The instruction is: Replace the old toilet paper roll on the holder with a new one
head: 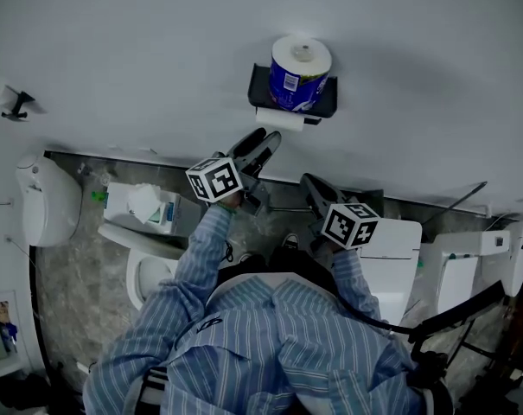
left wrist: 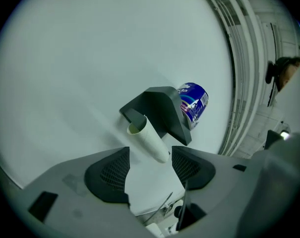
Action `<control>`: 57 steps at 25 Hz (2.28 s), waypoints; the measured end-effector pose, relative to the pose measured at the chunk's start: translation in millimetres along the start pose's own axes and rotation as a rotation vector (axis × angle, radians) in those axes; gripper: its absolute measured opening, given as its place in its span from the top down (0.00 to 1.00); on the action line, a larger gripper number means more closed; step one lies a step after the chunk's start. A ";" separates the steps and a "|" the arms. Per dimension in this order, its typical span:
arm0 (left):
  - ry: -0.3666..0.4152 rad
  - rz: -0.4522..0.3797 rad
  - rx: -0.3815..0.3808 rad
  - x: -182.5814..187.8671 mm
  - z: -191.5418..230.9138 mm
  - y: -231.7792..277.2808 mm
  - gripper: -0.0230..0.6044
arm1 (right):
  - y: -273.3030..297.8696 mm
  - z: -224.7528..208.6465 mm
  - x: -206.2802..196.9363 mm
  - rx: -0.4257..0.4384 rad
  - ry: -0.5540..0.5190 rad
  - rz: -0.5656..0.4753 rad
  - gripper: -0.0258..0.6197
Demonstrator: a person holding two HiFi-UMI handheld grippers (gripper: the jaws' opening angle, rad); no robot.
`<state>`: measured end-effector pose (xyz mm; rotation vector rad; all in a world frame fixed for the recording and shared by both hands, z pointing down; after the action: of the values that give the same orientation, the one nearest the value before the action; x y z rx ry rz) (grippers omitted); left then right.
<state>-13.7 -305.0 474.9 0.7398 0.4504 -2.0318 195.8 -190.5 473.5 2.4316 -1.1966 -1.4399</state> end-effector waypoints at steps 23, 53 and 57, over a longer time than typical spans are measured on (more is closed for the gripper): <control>-0.323 -0.093 -0.193 -2.0 2.0 45.4 0.66 | 0.1 -34.5 5.8 0.000 0.074 0.023 0.95; 0.089 0.222 -0.157 -40.4 -46.5 109.8 0.67 | -37.9 -68.2 2.9 -0.100 0.110 -0.024 0.95; 0.154 0.207 -0.112 -34.9 -49.6 92.4 0.67 | -32.7 -59.4 4.9 -0.103 0.029 -0.009 0.95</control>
<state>95.5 -303.6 457.5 0.8413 0.5477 -1.7509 261.8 -189.3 489.4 2.3843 -1.0790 -1.4253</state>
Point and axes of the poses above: the fingertips, and each gripper's own axes: y forward along the fingers, z to its left, x out of its top, the point moved 10 cm from there along -y, backward along the fingers, and after that the axes turned 7 degrees about z, right-handed, at the moved point
